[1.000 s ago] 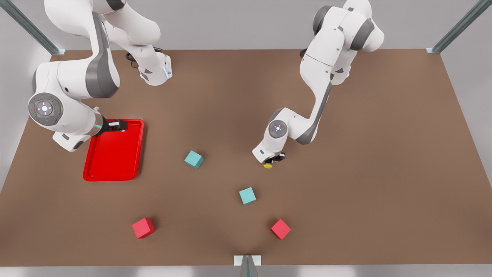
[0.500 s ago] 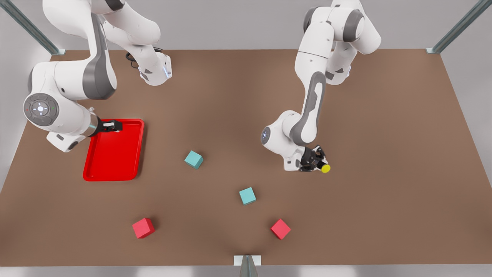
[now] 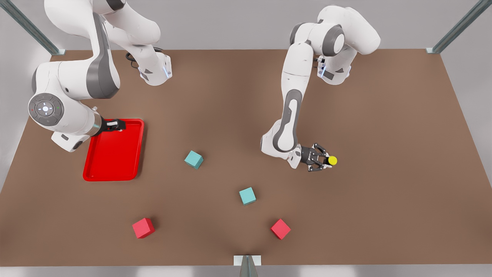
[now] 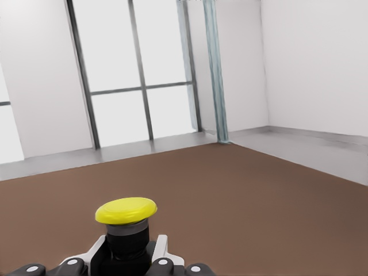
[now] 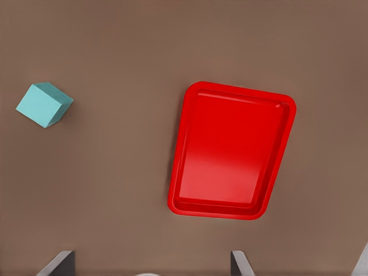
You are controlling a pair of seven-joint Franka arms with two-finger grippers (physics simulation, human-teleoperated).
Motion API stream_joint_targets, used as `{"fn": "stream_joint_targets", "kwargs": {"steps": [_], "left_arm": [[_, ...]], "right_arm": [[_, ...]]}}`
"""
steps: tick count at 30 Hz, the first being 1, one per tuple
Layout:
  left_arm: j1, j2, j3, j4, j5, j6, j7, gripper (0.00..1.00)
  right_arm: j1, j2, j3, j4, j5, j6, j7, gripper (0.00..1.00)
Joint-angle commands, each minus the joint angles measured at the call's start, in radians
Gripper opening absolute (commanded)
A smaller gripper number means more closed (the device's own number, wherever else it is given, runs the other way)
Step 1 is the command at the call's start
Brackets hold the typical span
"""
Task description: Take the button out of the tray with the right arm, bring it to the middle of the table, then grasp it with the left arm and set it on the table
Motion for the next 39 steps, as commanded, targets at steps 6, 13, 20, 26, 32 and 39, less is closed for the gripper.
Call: {"fn": "stream_joint_targets", "kwargs": {"steps": [6, 13, 20, 26, 32, 39], "left_arm": [[-0.001, 0.070, 0.001, 0.003, 0.013, 0.071, -0.688, 0.41], [-0.001, 0.092, -0.018, 0.002, 0.043, 0.074, -0.685, 1.00], [-0.002, 0.090, -0.018, 0.002, 0.043, 0.074, -0.686, 1.00], [-0.008, 0.084, -0.015, 0.000, 0.045, 0.068, -0.679, 1.00], [-0.019, 0.059, -0.010, -0.020, 0.047, 0.019, -0.660, 1.00], [-0.042, -0.008, 0.021, -0.061, 0.047, -0.012, -0.513, 1.00]], "right_arm": [[-0.014, -0.001, -0.001, 0.002, -0.008, -0.002, -0.006, 1.00], [-0.012, -0.001, -0.001, -0.001, -0.008, -0.005, -0.009, 1.00], [-0.012, -0.001, -0.001, 0.000, -0.008, -0.005, -0.008, 1.00], [-0.002, -0.001, -0.001, -0.001, -0.003, -0.005, -0.006, 1.00], [0.000, 0.000, 0.001, -0.001, 0.000, -0.005, -0.006, 1.00], [0.018, 0.000, 0.001, 0.002, -0.061, -0.002, -0.008, 1.00]]}}
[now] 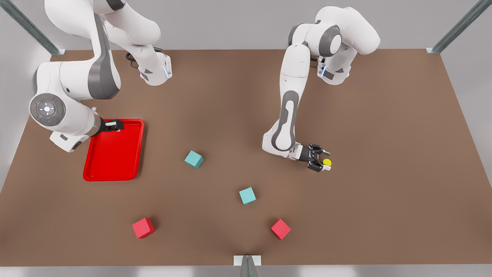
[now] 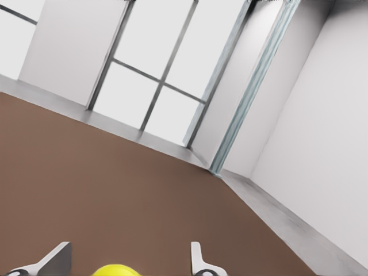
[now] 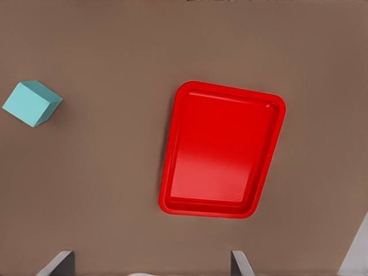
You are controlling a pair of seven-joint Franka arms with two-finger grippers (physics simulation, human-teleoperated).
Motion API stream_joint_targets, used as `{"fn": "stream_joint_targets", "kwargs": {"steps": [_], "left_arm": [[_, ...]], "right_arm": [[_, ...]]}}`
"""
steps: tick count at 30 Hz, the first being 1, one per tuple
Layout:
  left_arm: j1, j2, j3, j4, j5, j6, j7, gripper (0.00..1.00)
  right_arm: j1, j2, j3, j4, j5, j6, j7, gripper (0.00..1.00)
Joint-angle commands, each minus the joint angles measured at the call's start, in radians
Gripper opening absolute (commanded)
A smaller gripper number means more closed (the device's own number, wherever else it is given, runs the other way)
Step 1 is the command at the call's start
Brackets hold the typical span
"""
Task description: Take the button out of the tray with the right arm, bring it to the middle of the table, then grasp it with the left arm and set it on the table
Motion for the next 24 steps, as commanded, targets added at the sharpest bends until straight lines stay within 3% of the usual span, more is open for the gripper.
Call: {"fn": "stream_joint_targets", "kwargs": {"steps": [1, 3, 5, 6, 8, 9, 10, 12, 13, 14, 15, 18, 21, 24], "left_arm": [[-0.007, -0.032, 0.011, -0.022, 0.000, -0.022, 0.090, 1.00], [-0.007, -0.101, 0.013, -0.028, -0.003, -0.022, 0.287, 1.00], [-0.007, -0.269, 0.016, -0.045, -0.011, -0.098, 0.832, 1.00], [-0.010, -0.385, 0.016, -0.054, -0.084, -0.108, 1.222, 1.00], [-0.007, -0.684, 0.025, -0.051, -0.507, -0.123, 2.053, 1.00], [0.047, -0.701, 0.094, 0.026, -0.863, -0.125, 2.446, 1.00], [0.125, -0.697, 0.106, 0.035, -1.037, -0.177, 2.692, 1.00], [0.171, -0.674, 0.108, 0.147, -1.088, -0.359, 2.950, 1.00], [0.211, -0.689, 0.108, 0.266, -1.001, -0.515, 3.010, 1.00], [0.413, -0.769, -0.092, 0.349, -0.904, -0.619, 3.040, 1.00], [0.737, -0.875, -0.495, 0.337, -0.734, -0.617, 3.031, 1.00], [0.912, -1.008, -0.624, 0.279, -0.749, -0.557, 3.039, 1.00], [0.901, -0.987, -0.622, 0.179, -0.801, -0.422, 3.039, 1.00], [0.901, -0.984, -0.622, 0.179, -0.801, -0.416, 3.039, 1.00]], "right_arm": [[0.004, -0.001, 0.001, 0.000, -0.011, -0.001, -0.004, 1.00], [0.010, -0.001, 0.001, -0.002, -0.011, -0.002, -0.002, 1.00], [-0.001, -0.001, 0.001, 0.000, 0.009, -0.002, -0.007, 1.00], [-0.002, 0.000, -0.001, 0.000, 0.015, -0.002, -0.008, 1.00], [-0.004, 0.005, -0.001, 0.000, 0.035, -0.002, -0.008, 1.00], [-0.009, 0.005, -0.002, 0.001, 0.051, -0.002, -0.005, 1.00], [-0.036, 0.005, -0.005, 0.001, 0.052, -0.002, -0.008, 1.00], [-0.053, 0.005, -0.005, 0.001, 0.113, -0.007, -0.008, 1.00], [-0.047, 0.005, -0.002, 0.001, 0.109, -0.004, -0.010, 1.00], [-0.030, 0.025, -0.001, 0.001, 0.057, 0.008, -0.008, 1.00], [-0.038, 0.025, -0.001, 0.001, 0.051, 0.007, -0.010, 1.00], [-0.030, 0.031, -0.001, 0.001, 0.051, 0.013, -0.010, 1.00], [-0.024, 0.031, 0.001, 0.001, 0.054, 0.048, 0.001, 1.00], [-0.025, 0.040, 0.001, 0.035, 0.054, 0.048, 0.002, 1.00]]}}
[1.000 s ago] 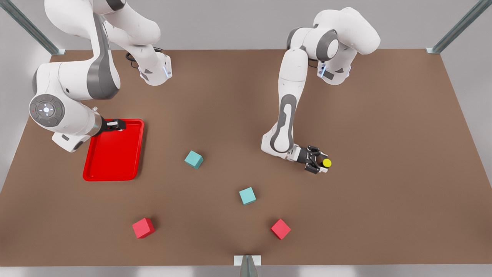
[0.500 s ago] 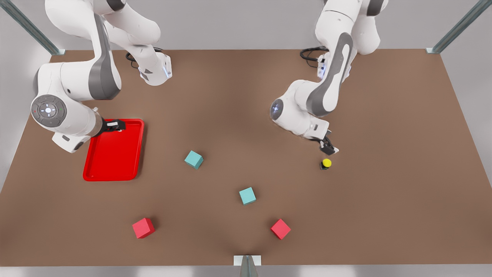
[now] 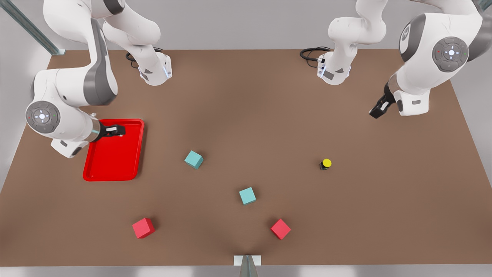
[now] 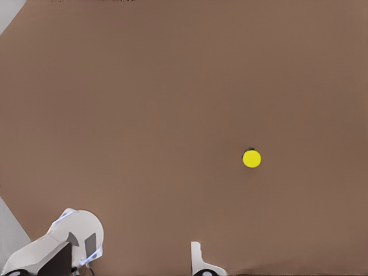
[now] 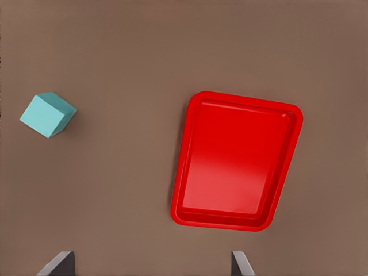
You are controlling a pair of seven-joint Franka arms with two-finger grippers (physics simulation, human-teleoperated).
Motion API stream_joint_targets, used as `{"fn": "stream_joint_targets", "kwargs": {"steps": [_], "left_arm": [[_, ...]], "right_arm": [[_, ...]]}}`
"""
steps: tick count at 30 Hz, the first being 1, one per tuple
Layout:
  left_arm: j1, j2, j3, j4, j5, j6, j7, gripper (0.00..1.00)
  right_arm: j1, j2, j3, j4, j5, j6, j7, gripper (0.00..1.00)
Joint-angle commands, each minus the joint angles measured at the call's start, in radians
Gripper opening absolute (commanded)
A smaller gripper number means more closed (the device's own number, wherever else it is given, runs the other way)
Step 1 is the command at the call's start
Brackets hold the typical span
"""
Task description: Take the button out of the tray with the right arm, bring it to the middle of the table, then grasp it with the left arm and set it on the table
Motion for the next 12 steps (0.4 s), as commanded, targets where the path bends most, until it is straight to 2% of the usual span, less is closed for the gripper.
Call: {"fn": "stream_joint_targets", "kwargs": {"steps": [1, 12], "left_arm": [[-0.124, 0.000, 0.000, -0.002, -0.005, 0.012, 1.115, 1.00], [-0.124, 0.000, 0.000, -0.002, -0.019, 0.006, 1.112, 1.00]], "right_arm": [[-0.002, 0.001, 0.000, 0.015, -0.001, 0.025, 0.006, 1.00], [-0.022, 0.003, -0.006, 0.044, 0.005, 0.038, 0.004, 1.00]]}}
